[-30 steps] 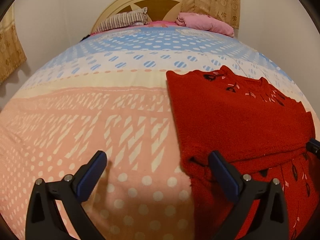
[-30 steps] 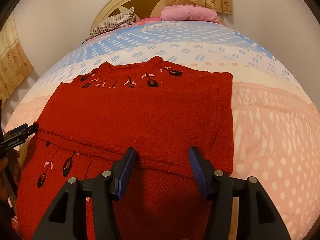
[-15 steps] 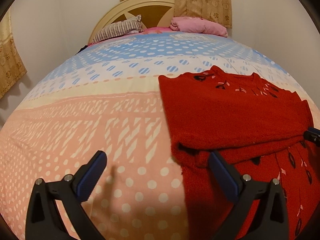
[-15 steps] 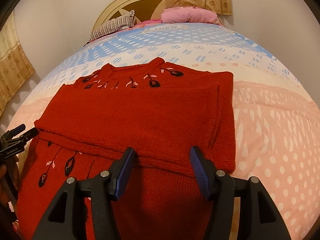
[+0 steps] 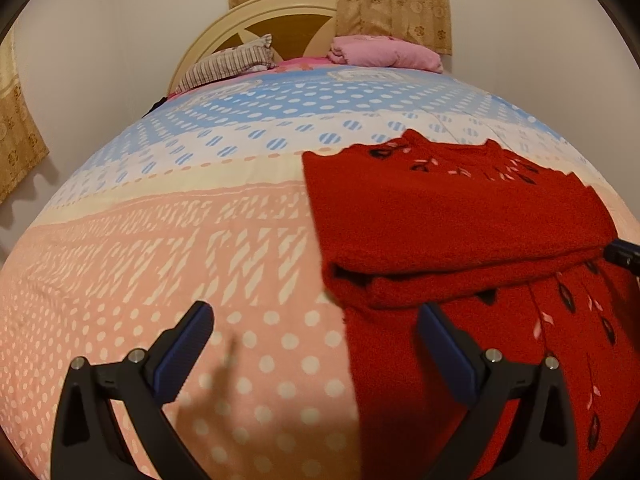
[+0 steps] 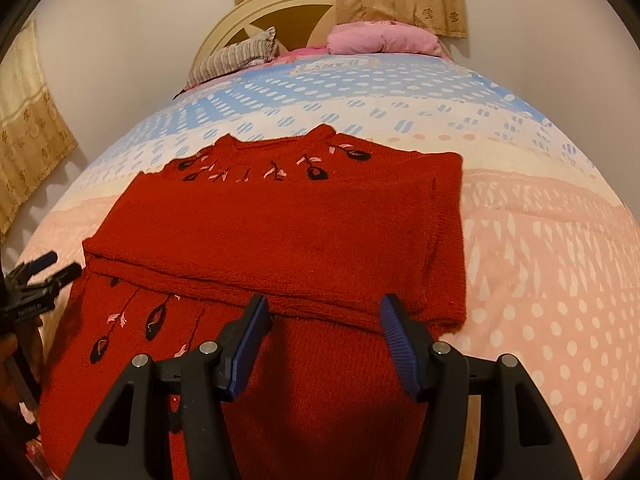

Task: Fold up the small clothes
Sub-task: 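Smooth the folded sweater flat and withdraw the right gripper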

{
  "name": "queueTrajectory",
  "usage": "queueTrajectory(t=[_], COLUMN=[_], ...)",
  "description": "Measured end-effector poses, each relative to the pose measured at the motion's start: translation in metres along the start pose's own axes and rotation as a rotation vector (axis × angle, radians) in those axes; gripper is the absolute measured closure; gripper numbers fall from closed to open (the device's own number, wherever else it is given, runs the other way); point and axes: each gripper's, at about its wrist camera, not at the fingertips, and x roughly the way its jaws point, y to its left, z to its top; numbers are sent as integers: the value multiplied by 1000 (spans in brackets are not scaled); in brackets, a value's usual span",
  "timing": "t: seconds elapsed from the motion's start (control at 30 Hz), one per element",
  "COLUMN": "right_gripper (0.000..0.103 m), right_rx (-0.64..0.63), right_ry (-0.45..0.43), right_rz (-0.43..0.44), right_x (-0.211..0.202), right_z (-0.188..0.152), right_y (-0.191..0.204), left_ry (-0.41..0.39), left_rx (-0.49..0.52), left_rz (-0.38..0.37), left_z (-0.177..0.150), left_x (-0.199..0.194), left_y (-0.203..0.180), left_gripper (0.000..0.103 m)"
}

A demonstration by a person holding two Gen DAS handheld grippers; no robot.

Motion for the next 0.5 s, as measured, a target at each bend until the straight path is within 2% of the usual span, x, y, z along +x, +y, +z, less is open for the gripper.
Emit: queueTrajectory(t=[0.5], right_gripper=[43], right_rx=[-27], right_ry=[23], right_rz=[31], right_x=[-23], right_z=[-27], right_y=[21], left_ry=[-11], left_rx=[35], left_rz=[-76], left_z=[-15], left_x=[-36], left_y=[-22], left_gripper=[0])
